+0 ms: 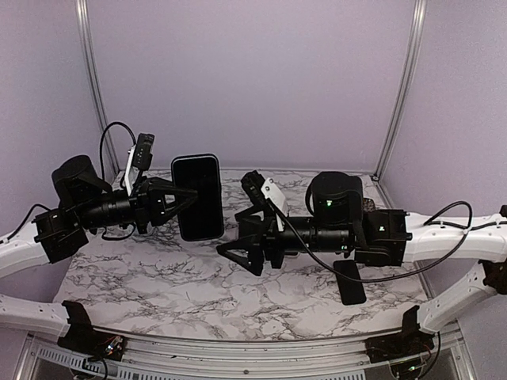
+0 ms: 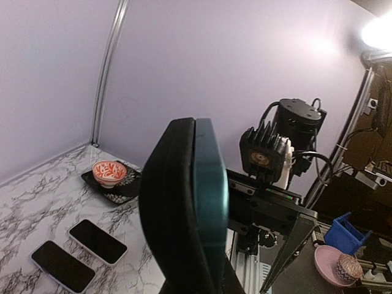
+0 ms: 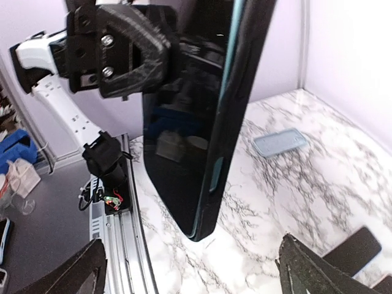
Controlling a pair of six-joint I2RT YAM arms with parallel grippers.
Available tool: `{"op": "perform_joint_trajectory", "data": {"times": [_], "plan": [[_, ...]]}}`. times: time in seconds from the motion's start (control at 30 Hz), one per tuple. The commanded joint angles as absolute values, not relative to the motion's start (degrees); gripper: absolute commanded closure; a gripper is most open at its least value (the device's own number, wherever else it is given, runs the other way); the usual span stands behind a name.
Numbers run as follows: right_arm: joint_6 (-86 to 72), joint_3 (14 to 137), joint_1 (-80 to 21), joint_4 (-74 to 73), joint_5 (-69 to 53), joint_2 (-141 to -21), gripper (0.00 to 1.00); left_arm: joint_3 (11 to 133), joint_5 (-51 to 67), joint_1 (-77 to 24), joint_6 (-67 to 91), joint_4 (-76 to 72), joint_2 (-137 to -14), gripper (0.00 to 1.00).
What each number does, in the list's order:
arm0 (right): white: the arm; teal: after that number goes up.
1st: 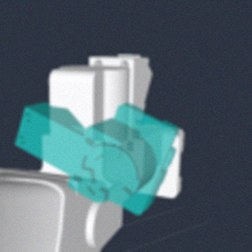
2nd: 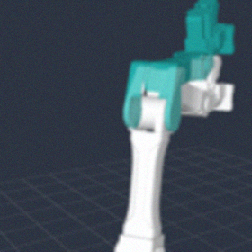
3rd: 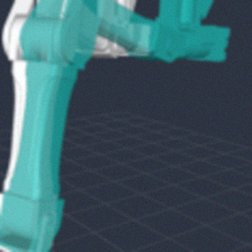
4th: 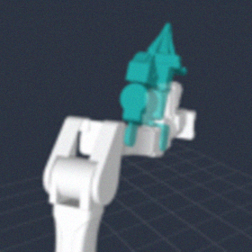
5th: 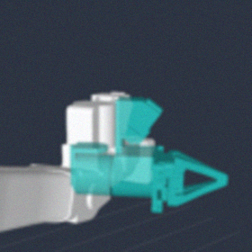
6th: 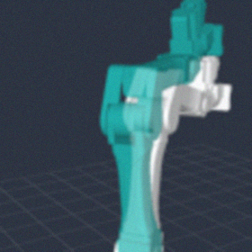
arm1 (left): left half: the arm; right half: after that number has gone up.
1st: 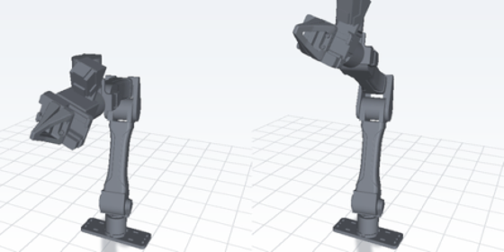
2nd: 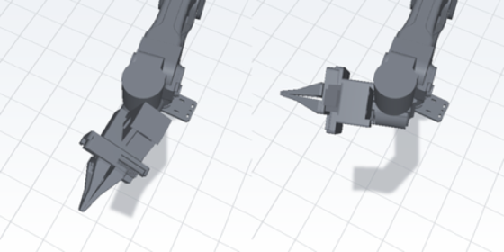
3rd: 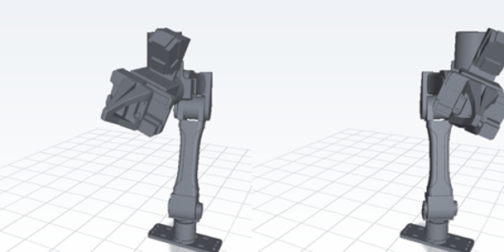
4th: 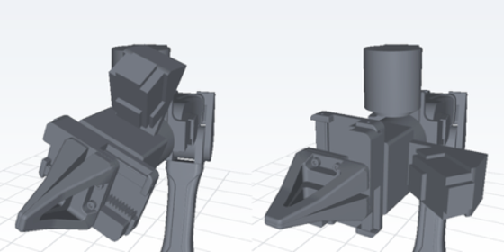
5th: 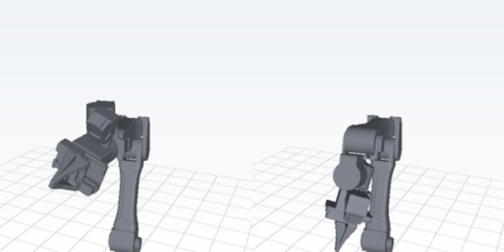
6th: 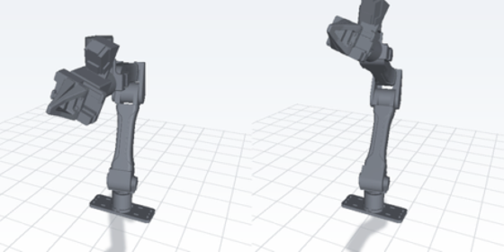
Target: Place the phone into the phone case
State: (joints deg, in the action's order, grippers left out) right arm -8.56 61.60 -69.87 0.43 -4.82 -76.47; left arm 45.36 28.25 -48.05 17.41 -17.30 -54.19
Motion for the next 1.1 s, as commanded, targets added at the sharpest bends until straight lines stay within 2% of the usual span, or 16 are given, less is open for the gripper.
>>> {"op": "perform_joint_trajectory", "data": {"times": [0.0, 0.1, 0.17, 0.27, 0.3, 0.33, 0.5, 0.53, 0.6, 0.63, 0.7, 0.9, 0.93, 1.0, 1.03, 1.07], "plan": [[-3.02, 61.48, -69.96, 11.18, -15.12, -77.3, 0.13, 48.02, 34.22, -49.06, 14.04, -20.22, -52.38, 1.0], [-2.83, 64.43, -69.98, 11.48, -17.72, -80.48, 0.28, 48.03, 33.53, -49.75, 13.62, -20.22, -52.59, 1.0], [-2.98, 66.52, -69.96, 10.89, -19.08, -82.79, 0.44, 48.12, 33.36, -50.19, 13.38, -20.27, -52.88, 1.0], [-2.89, 69.04, -69.9, 9.58, -20.48, -84.97, 0.75, 48.13, 33.17, -50.61, 13.08, -20.22, -52.72, 1.0], [-2.53, 69.22, -69.88, 9.48, -20.5, -85.04, 0.92, 47.97, 32.94, -50.63, 12.98, -20.22, -52.39, 1.0], [-2.45, 69.06, -69.83, 9.6, -20.25, -84.83, 1.0, 47.84, 32.82, -50.63, 12.79, -20.21, -51.96, 1.0], [-2.94, 67.07, -69.32, 13.46, -20.47, -82.23, 1.0, 46.49, 32.82, -50.71, 12.4, -19.86, -50.72, 1.0], [-2.95, 67.09, -69.27, 13.9, -20.74, -81.78, 1.0, 46.39, 32.91, -50.71, 12.46, -19.53, -50.71, 0.94], [-2.99, 67.1, -69.17, 14.82, -21.36, -81.0, 1.0, 46.08, 33.12, -50.74, 12.38, -19.2, -50.44, 0.5], [-3.01, 67.08, -69.1, 15.33, -21.74, -80.58, 1.0, 45.69, 33.13, -50.72, 11.79, -18.87, -50.11, 0.41], [-2.79, 67.18, -69.08, 15.68, -22.0, -79.87, 1.0, 44.66, 32.25, -50.72, 10.35, -17.96, -48.88, 0.33], [-2.53, 68.35, -69.08, 15.35, -23.84, -81.19, 1.0, 45.24, 30.64, -50.87, 9.72, -16.7, -48.68, 0.36], [-2.55, 68.76, -69.08, 15.33, -24.58, -81.74, 1.0, 45.87, 30.59, -50.89, 9.99, -16.7, -49.52, 0.41], [-2.62, 69.63, -69.08, 15.26, -25.66, -82.73, 1.0, 46.52, 30.47, -50.94, 10.35, -16.7, -50.43, 0.61], [-2.63, 69.83, -69.08, 15.08, -25.82, -83.05, 1.0, 46.76, 30.7, -51.02, 10.49, -16.77, -50.66, 0.67], [-2.56, 69.94, -69.13, 14.96, -25.91, -83.28, 1.0, 47.01, 31.03, -51.17, 10.54, -16.78, -50.86, 0.69]]}}
